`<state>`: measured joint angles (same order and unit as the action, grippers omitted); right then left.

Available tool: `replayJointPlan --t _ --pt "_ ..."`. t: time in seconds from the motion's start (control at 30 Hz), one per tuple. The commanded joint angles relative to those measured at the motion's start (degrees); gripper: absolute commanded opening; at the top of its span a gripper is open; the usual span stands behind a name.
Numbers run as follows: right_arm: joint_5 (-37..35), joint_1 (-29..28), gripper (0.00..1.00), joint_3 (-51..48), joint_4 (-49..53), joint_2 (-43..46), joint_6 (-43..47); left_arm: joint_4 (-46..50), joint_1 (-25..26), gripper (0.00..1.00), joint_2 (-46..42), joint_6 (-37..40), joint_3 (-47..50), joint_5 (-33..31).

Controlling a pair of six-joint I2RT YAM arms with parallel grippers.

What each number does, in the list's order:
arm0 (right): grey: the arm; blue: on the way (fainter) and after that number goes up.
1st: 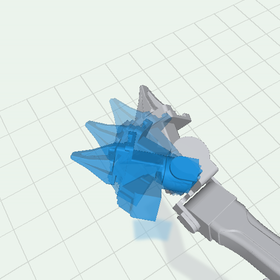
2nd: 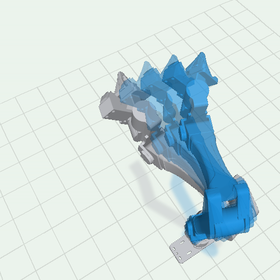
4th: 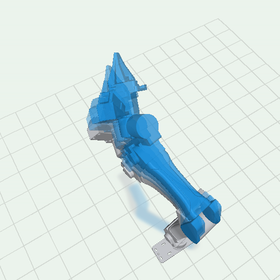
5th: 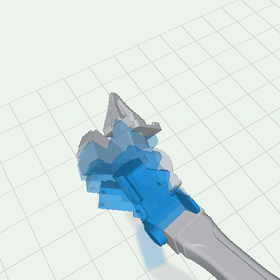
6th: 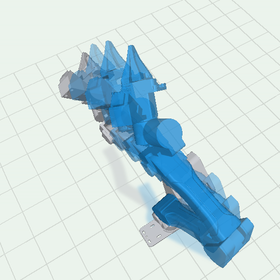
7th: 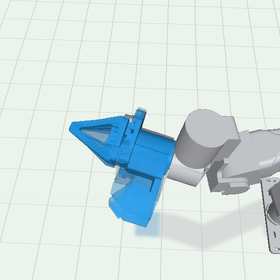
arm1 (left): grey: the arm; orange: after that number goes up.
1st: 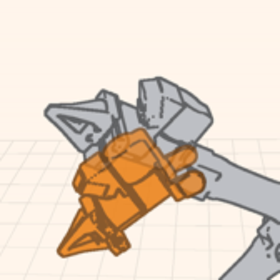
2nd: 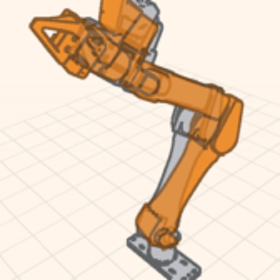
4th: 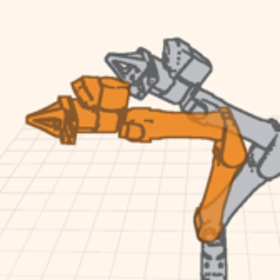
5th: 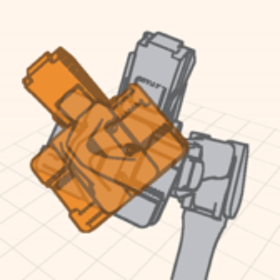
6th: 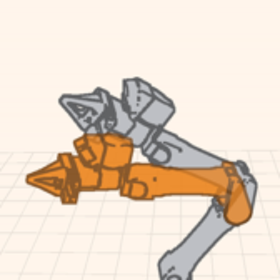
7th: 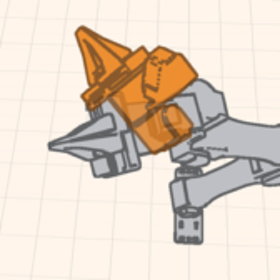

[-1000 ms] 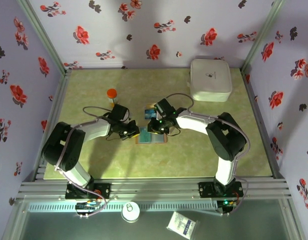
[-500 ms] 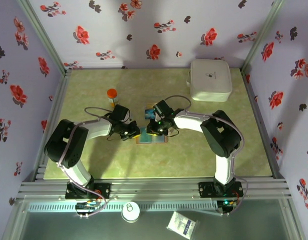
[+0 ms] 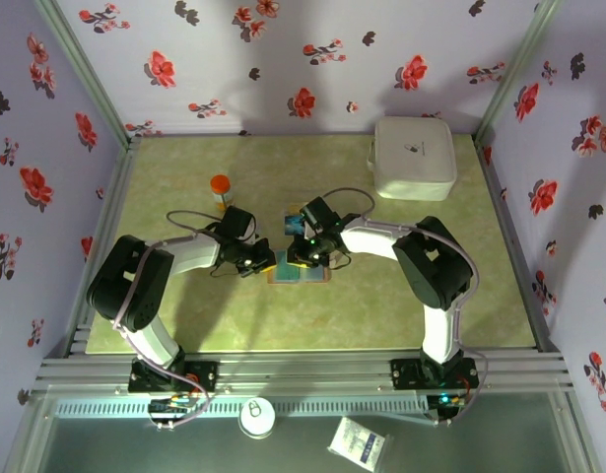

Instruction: Take the credit cards out of the card holder

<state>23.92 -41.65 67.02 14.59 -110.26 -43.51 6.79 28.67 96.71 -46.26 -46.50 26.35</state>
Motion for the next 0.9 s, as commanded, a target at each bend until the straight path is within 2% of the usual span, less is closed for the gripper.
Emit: replayJointPlan --t 0.0,0.33,0.53,0.87 --pt "-4.3 -0.5 0.24 1.4 6.3 0.3 1.9 3.3 -0.5 0.01 0.9 1.6 -0.2 -1.3" --pt "-4.4 -0.5 0.24 2.7 7.6 1.4 2.4 4.8 -0.5 0.01 -1.6 1.2 -1.4 -1.5" --pt "-3.9 -0.3 0.24 0.7 3.6 4.6 1.4 5.6 0.0 0.01 -3.3 0.5 -2.9 -1.5" --pt "-4.5 0.7 0.25 -2.0 2.6 6.3 0.3 6.2 3.6 0.00 0.0 0.3 -6.5 -2.0"
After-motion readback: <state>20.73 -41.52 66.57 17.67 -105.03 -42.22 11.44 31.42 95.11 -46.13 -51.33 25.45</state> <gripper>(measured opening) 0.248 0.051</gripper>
